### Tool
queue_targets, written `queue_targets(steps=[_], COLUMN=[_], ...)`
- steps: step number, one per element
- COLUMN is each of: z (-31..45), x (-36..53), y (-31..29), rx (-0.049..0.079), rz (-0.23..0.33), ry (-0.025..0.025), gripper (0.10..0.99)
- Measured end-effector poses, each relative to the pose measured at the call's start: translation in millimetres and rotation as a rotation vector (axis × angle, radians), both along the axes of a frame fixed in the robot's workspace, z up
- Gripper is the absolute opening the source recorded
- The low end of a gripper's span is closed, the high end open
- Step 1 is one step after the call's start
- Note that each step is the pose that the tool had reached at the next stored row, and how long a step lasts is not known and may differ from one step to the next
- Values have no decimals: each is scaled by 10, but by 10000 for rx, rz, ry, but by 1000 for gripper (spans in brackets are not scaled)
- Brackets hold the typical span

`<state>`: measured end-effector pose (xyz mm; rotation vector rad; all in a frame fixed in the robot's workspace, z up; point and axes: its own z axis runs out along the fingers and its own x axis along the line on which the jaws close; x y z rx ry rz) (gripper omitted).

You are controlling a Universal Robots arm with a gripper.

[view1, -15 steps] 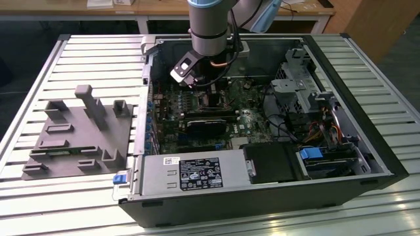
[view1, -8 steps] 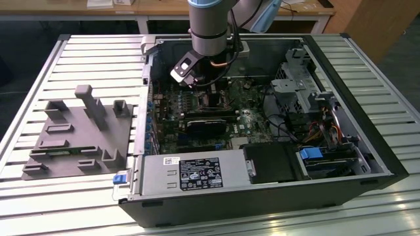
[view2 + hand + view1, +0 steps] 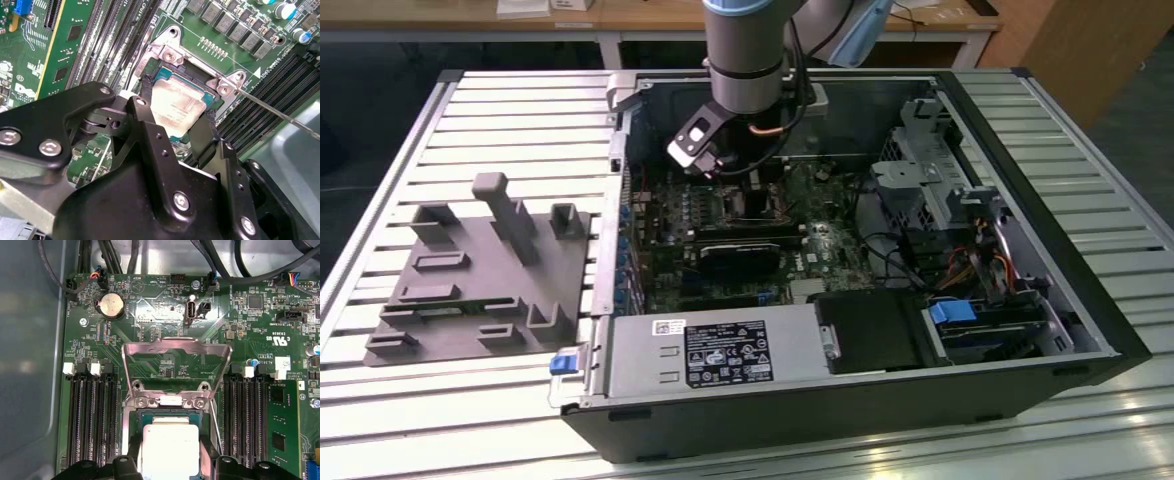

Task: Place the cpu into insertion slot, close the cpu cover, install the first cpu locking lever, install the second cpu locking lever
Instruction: 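Place the cpu into insertion slot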

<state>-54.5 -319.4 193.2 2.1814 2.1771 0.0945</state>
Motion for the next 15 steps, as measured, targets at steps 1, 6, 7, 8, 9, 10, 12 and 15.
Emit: queue_targets(steps=[1,6,7,8,9,10,12,15], z=[0,-3,-4,-4,-4,-4,-5,-5], x=[2,3,3,3,3,3,3,3], y=[0,1,1,1,1,1,1,1], rx=[1,-2,-1,-1,-1,-1,-1,0], rz=[0,0,0,0,0,0,0,0], ry=[-1,1,1,0,0,1,0,-1], gripper=[537,537,537,537,537,537,553,612])
